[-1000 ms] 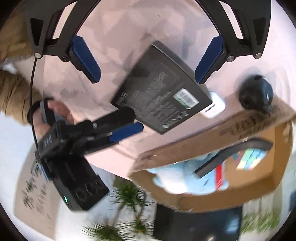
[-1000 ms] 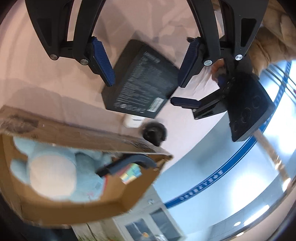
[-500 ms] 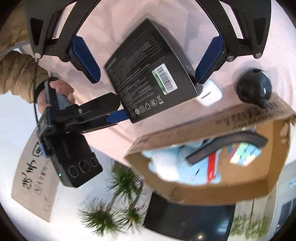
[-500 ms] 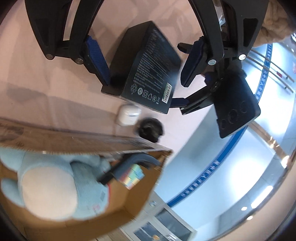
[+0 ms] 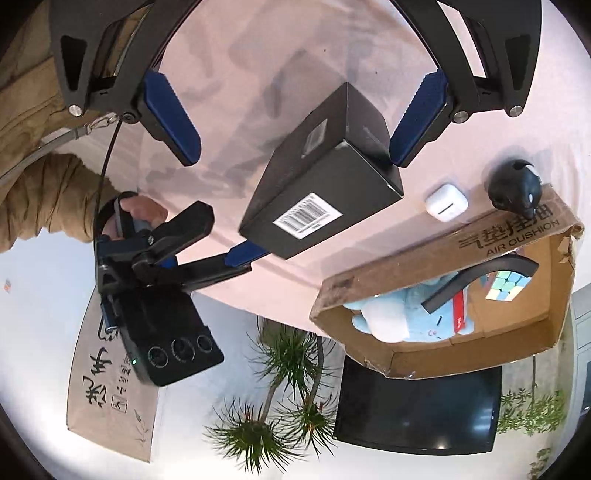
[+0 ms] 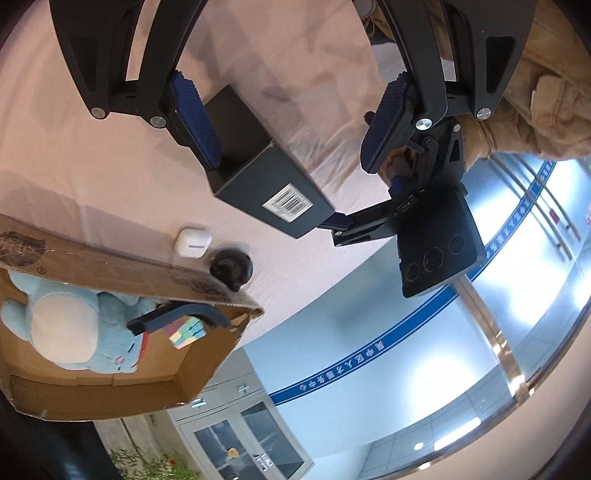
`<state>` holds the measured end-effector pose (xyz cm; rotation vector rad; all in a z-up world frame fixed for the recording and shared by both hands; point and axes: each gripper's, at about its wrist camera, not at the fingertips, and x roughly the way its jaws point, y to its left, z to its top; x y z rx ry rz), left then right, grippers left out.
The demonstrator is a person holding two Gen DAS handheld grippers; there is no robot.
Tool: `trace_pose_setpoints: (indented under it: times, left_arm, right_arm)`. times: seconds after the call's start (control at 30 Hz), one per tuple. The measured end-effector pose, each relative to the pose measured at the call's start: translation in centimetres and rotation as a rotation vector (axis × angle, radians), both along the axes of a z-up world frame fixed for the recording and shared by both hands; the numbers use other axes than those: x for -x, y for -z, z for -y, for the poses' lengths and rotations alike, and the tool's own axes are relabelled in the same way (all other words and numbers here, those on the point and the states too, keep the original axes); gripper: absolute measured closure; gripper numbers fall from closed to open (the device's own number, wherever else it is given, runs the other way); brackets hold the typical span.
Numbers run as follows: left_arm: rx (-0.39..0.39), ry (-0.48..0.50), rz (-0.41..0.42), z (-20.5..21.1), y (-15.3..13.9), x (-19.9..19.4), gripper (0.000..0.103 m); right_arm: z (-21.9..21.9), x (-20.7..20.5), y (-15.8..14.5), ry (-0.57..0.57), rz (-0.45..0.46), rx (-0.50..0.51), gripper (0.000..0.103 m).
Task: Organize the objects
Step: 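Grasp the black product box with the right gripper, then lift the black product box with the right gripper and drop it into the cardboard box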
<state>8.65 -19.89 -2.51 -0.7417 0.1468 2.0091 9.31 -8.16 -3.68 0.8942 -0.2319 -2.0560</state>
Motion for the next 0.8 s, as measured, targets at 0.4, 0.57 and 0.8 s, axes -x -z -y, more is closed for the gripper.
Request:
trace_pose_setpoints:
  times: [0.4, 0.57, 0.8]
  left_arm:
    - [0.130, 0.132, -0.073, 0.2, -0.1, 2.2, 0.001]
    - [0.068, 0.180, 0.019, 1.0, 0.3, 4.7, 0.027]
    - [0.038, 0.227, 0.073, 1.4, 1.0, 4.9, 0.048]
  right_arm:
    - [1.0, -0.1, -0.2, -0.138, -0.205, -0.269, 0.024]
    - [1.3, 1.8, 0.7, -0.173, -0.196, -0.290, 0.024]
    - [0.8, 2.4, 1.8, -0.209, -0.146, -0.243, 0.049]
